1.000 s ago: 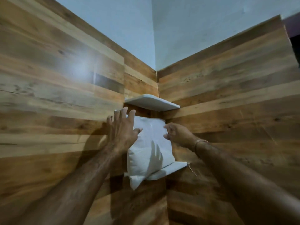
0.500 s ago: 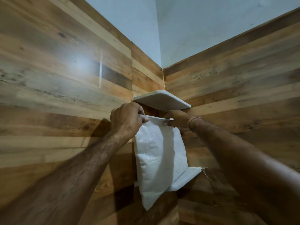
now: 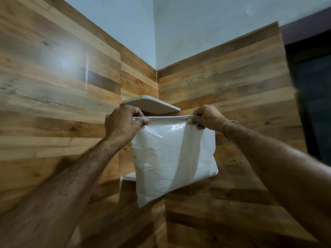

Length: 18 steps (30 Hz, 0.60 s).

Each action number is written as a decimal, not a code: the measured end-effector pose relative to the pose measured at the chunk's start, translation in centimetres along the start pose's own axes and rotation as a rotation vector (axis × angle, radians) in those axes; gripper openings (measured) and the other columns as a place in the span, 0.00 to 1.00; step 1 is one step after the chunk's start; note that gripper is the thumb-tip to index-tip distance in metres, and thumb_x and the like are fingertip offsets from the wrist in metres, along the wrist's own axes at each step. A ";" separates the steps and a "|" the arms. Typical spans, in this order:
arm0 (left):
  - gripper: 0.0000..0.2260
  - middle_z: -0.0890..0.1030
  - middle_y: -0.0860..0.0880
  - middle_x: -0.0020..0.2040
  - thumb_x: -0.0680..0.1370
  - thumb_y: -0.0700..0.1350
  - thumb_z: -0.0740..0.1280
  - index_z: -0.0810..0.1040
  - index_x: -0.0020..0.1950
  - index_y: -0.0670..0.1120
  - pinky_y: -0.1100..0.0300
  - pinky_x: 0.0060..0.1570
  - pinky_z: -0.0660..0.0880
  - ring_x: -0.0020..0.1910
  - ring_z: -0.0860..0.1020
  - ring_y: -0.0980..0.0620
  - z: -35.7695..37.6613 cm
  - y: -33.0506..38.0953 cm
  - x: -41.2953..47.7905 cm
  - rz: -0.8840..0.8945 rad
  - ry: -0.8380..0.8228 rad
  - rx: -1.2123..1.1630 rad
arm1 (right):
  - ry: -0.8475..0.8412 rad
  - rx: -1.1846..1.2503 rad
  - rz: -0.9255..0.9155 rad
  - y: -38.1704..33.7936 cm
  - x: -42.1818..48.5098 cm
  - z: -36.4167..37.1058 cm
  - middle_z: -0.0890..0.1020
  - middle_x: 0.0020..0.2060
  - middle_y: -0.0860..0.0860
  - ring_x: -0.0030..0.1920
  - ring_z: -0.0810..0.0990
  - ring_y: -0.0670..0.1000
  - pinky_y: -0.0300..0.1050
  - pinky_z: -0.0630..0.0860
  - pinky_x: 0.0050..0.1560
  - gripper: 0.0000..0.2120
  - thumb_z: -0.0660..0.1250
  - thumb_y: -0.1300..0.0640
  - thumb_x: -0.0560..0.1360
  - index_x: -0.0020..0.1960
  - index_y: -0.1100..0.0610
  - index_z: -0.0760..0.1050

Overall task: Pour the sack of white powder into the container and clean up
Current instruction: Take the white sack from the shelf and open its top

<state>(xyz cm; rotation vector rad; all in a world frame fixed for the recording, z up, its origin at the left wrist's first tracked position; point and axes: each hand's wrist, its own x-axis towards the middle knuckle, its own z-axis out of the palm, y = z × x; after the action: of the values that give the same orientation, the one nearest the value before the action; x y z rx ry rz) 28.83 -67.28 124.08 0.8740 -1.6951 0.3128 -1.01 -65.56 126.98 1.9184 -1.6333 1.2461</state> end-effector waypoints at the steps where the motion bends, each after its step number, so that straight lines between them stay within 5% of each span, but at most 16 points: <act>1: 0.09 0.81 0.58 0.38 0.73 0.56 0.76 0.84 0.42 0.52 0.49 0.53 0.76 0.43 0.79 0.52 0.1 1.5 -1.3 -0.006 -0.018 -0.006 | -0.013 0.003 0.022 0.6 -1.8 -1.1 0.80 0.30 0.50 0.28 0.82 0.49 0.41 0.82 0.33 0.15 0.78 0.57 0.75 0.32 0.54 0.78; 8: 0.09 0.84 0.55 0.38 0.72 0.57 0.77 0.85 0.41 0.52 0.50 0.52 0.77 0.43 0.81 0.49 2.4 11.0 -16.1 -0.060 -0.258 -0.024 | -0.219 -0.004 0.212 8.1 -19.0 -5.6 0.83 0.30 0.54 0.29 0.83 0.50 0.46 0.84 0.37 0.15 0.79 0.53 0.74 0.36 0.61 0.81; 14: 0.16 0.84 0.56 0.38 0.69 0.65 0.68 0.85 0.41 0.54 0.48 0.52 0.77 0.41 0.81 0.52 4.3 16.9 -33.0 -0.081 -0.543 -0.079 | -0.427 0.079 0.390 14.1 -37.5 -6.1 0.79 0.19 0.43 0.22 0.79 0.38 0.30 0.73 0.26 0.15 0.79 0.54 0.74 0.33 0.53 0.78; 18: 0.13 0.83 0.55 0.35 0.69 0.61 0.69 0.83 0.38 0.52 0.51 0.42 0.78 0.38 0.82 0.52 5.2 19.4 -44.5 -0.173 -0.716 -0.134 | -0.551 0.053 0.525 17.4 -48.9 -4.7 0.86 0.34 0.52 0.33 0.84 0.48 0.43 0.85 0.41 0.08 0.79 0.56 0.74 0.44 0.61 0.84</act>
<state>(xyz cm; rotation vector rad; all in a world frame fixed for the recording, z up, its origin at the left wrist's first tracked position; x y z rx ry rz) 15.19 -39.99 85.93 1.0992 -2.2370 -0.2674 -16.87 -36.43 86.74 2.0601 -2.5314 0.9677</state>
